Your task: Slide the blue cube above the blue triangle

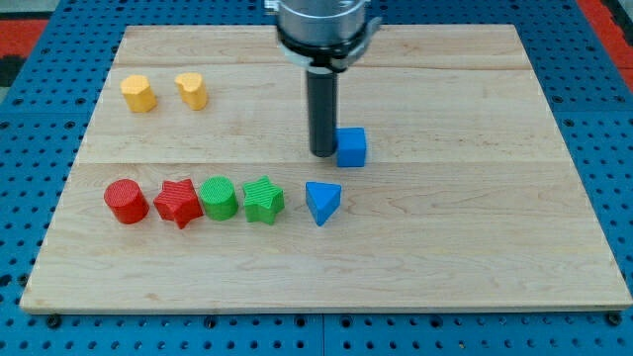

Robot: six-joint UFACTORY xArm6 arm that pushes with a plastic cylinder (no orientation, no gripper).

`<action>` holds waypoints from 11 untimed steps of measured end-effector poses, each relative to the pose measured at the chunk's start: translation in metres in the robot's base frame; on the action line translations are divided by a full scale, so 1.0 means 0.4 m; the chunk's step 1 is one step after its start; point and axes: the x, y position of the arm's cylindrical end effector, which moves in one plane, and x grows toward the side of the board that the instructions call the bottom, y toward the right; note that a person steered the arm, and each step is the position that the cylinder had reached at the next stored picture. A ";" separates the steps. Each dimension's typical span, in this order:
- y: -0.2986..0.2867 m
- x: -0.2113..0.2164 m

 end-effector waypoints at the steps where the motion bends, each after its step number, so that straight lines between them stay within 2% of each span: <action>1: 0.075 -0.016; 3: 0.105 -0.086; 4: 0.161 -0.087; 5: 0.165 -0.043; 6: 0.231 -0.030; 7: 0.358 -0.028; 8: 0.398 0.003; 9: 0.322 0.067; 10: 0.227 0.074; 11: 0.197 0.039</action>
